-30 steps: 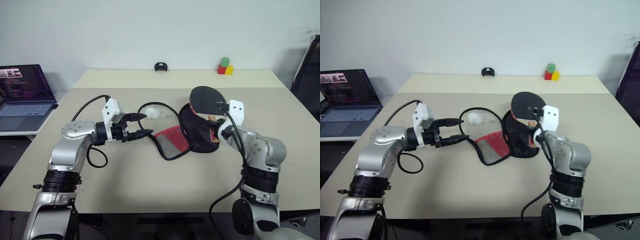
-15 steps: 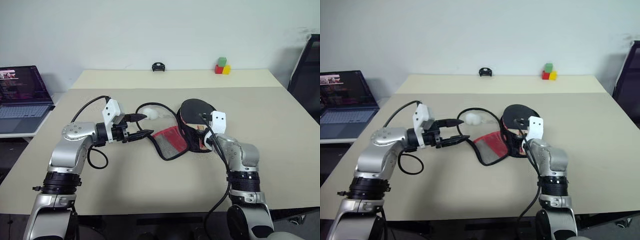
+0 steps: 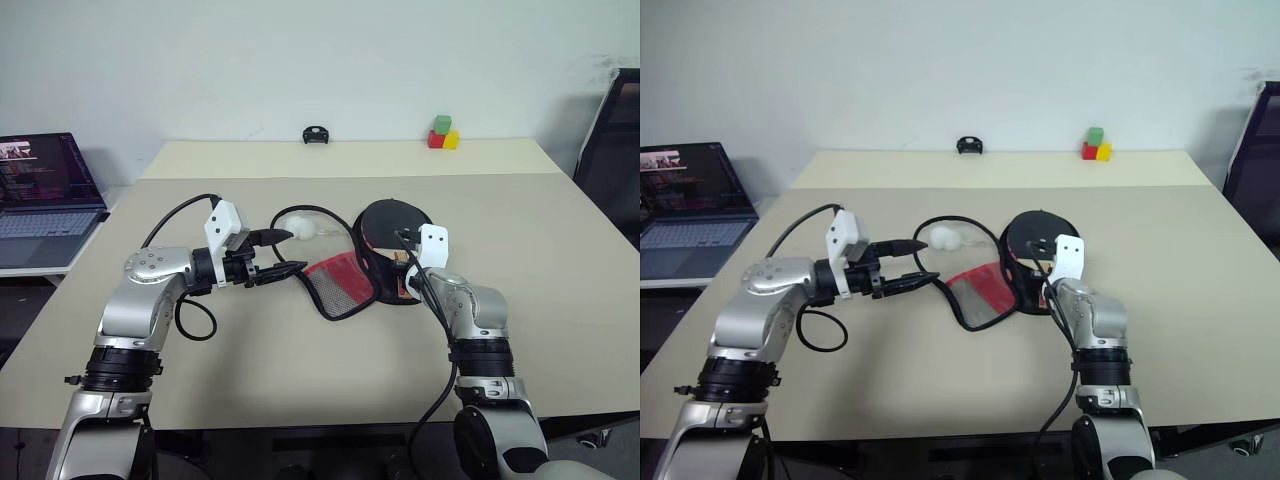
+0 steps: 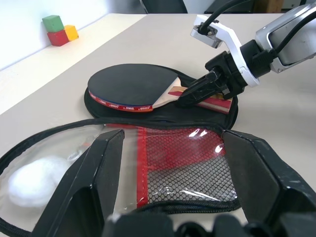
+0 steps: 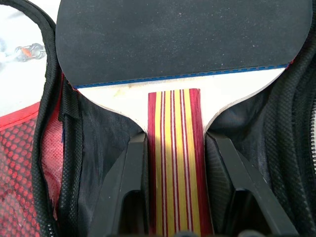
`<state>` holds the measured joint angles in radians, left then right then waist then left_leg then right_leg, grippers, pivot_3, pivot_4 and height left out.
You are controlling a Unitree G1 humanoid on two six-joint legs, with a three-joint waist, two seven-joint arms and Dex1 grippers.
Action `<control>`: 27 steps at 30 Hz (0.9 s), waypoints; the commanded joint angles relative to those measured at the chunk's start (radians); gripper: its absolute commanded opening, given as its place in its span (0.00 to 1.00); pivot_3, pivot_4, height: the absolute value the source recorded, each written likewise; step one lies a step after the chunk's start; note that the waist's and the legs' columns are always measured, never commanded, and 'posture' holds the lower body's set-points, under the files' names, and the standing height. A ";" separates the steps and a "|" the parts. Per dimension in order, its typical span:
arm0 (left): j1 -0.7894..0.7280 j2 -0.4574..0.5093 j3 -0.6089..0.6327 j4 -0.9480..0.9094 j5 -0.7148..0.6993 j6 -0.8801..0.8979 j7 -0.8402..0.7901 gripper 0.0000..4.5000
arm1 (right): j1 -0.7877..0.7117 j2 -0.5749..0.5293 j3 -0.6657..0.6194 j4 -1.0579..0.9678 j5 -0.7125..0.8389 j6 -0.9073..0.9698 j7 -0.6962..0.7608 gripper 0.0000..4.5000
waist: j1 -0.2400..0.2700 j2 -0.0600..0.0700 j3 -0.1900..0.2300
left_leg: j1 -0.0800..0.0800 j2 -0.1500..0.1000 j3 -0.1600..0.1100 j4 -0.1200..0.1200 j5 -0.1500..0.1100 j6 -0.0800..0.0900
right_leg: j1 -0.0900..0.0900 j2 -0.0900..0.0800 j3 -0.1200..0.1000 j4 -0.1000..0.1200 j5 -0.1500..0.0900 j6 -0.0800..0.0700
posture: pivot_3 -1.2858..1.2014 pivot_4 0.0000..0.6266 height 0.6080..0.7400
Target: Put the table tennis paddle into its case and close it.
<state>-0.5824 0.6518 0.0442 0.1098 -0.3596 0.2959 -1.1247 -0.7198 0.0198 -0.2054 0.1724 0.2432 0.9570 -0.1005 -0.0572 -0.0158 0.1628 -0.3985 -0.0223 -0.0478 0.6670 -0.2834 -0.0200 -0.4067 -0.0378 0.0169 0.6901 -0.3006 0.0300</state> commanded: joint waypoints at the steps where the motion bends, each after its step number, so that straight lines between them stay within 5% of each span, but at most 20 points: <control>1: -0.010 0.010 0.023 -0.032 -0.023 -0.011 -0.001 0.77 | -0.011 0.008 0.001 -0.030 -0.001 -0.009 -0.013 0.47 | 0.000 0.000 0.000 | 0.000 0.000 0.000 0.000 0.000 0.000 | 0.000 0.000 0.000 0.000 0.000 0.000 | 0.52 0.24 1.00; 7: -0.009 0.013 0.025 -0.031 -0.023 -0.011 -0.003 0.77 | -0.012 0.035 0.021 -0.097 0.020 0.037 -0.012 0.91 | 0.000 0.000 0.000 | 0.000 0.000 0.000 0.001 0.000 0.000 | 0.000 0.000 0.000 0.002 0.000 0.000 | 0.52 0.24 1.00; 16: 0.021 0.015 0.059 -0.021 -0.024 -0.001 0.039 0.77 | 0.020 -0.012 0.043 -0.418 0.150 0.221 0.114 0.91 | 0.001 0.000 0.000 | 0.000 0.000 -0.001 0.003 -0.001 0.002 | -0.001 0.000 0.000 0.006 0.000 0.000 | 0.52 0.24 1.00; 21: 0.058 0.001 0.073 -0.001 -0.035 0.006 0.063 0.77 | 0.085 -0.254 0.165 -0.509 0.159 0.082 0.369 0.91 | 0.004 0.000 0.000 | 0.000 -0.001 -0.001 0.004 -0.001 0.002 | 0.000 0.000 -0.001 0.004 0.000 0.000 | 0.52 0.24 1.00; 25: 0.068 0.001 0.082 0.017 -0.033 0.004 0.087 0.77 | 0.103 -0.390 0.098 -0.474 0.250 0.109 0.524 0.91 | 0.005 0.000 0.000 | 0.000 0.000 -0.001 0.006 -0.001 0.003 | 0.000 0.000 -0.001 0.005 0.000 0.000 | 0.52 0.24 1.00; 27: 0.070 0.004 0.085 0.023 -0.030 0.008 0.100 0.77 | 0.104 -0.445 0.082 -0.469 0.288 0.114 0.589 1.00 | 0.006 0.000 0.000 | 0.000 0.000 -0.001 0.008 -0.001 0.003 | 0.000 0.000 -0.001 0.006 0.000 0.000 | 0.52 0.24 1.00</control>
<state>-0.5099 0.6486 0.0955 0.1348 -0.3787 0.3057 -1.0384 -0.6067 -0.3949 -0.0899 -0.2745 0.4824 1.0747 0.4231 -0.0513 -0.0162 0.1628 -0.3987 -0.0226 -0.0489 0.6752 -0.2845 -0.0171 -0.4062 -0.0376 0.0165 0.6962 -0.3007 0.0300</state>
